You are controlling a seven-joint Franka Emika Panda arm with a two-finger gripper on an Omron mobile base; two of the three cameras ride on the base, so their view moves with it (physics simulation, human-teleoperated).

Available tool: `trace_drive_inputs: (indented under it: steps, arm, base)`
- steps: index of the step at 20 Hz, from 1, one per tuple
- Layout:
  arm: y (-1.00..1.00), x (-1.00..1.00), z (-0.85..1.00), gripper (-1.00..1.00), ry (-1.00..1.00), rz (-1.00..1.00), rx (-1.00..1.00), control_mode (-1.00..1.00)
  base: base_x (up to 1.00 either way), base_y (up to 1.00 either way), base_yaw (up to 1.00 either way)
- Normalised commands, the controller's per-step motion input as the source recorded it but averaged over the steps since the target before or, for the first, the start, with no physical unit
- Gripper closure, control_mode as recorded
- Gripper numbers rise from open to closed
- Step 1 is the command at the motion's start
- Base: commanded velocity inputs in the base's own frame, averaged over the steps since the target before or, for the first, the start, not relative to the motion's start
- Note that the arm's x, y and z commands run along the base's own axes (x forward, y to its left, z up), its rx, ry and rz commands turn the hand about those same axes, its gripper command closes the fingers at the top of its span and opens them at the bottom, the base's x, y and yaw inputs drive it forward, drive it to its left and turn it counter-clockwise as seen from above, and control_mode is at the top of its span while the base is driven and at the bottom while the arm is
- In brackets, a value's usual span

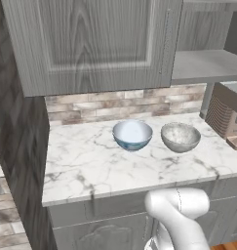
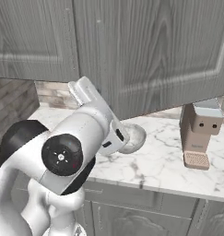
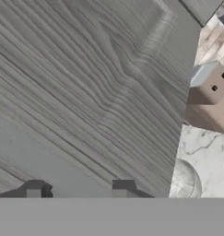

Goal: Open the cabinet. Pick the bowls from the counter and place them in the cabinet. Then close the cabinet.

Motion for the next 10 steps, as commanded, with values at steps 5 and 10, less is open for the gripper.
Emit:
trace_drive_inputs:
  steps: [5, 10]
  arm:
    - [-1.00, -0.89, -0.36, 1.00, -0.06, 0.00, 0.21, -1.00]
    - [-0.41, -0.98, -0.12, -1.00, -0.25, -0.12, 0.03, -1.00]
  base:
    - [0.00, 0.00, 0.00]
    - [0.00, 0.00, 0.00]
